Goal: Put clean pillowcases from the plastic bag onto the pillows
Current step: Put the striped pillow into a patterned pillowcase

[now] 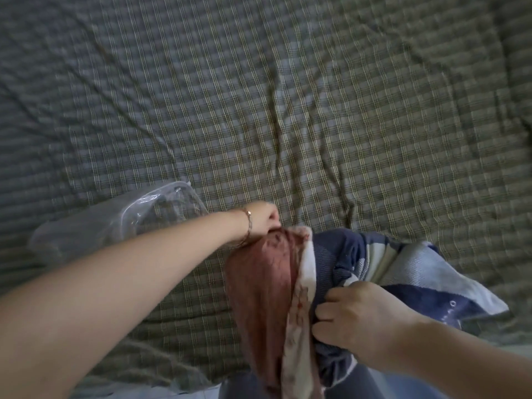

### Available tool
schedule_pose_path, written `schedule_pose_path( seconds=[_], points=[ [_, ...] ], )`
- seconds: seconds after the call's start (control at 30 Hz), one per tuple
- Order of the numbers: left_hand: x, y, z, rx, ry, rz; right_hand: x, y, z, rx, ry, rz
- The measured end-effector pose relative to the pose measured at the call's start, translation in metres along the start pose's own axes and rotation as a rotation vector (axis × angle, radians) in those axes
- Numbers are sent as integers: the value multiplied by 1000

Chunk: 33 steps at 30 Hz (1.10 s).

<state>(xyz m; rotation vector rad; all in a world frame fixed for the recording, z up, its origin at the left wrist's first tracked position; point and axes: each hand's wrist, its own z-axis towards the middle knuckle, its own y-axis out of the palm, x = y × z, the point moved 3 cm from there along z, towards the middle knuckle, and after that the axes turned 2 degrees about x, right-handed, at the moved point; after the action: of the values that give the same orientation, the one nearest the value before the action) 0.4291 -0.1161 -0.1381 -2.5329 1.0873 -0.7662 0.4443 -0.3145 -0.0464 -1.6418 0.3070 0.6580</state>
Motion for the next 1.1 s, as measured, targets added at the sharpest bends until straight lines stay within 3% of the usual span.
schedule_pose_path(
  seconds=[0.1, 0.17, 0.3, 0.53, 0.57, 0.67, 0.73, 0.83, 0.9, 1.0, 1.07, 1.1],
  points=[
    [8, -15, 19, 164, -39, -107, 4, -2, -3, -1, -12, 19],
    [6, -27, 21, 153, -26, -202, 8, -10, -13, -2, 17, 49],
    [-23, -32, -7, -106, -96, -823, 18, -25, -35, 75, 248, 148],
    [-43, 46, -62, 127, -304, -1506, 29, -33, -32, 276, 570, 261],
    [-38, 56, -68, 225, -278, -1505, 30, -35, -31, 311, 611, 280],
    [-33, 57, -72, 620, -174, -1134, 35, -44, -28, 399, 749, 399],
    [-34, 49, -64, 745, -174, -1042, 34, -48, -24, 436, 826, 554],
    [-39, 49, -57, 677, -179, -1105, 26, -53, -20, 502, 900, 711],
    [-48, 60, -65, 451, -218, -1085, 27, -55, -25, 560, 975, 732],
    [-73, 85, -89, 144, -169, -544, 34, -53, -39, 598, 1118, 747],
    [-83, 92, -99, 142, -135, -458, 37, -53, -42, 581, 1156, 753],
    [-82, 92, -100, 220, -131, -479, 37, -52, -41, 568, 1158, 764]
  ],
)
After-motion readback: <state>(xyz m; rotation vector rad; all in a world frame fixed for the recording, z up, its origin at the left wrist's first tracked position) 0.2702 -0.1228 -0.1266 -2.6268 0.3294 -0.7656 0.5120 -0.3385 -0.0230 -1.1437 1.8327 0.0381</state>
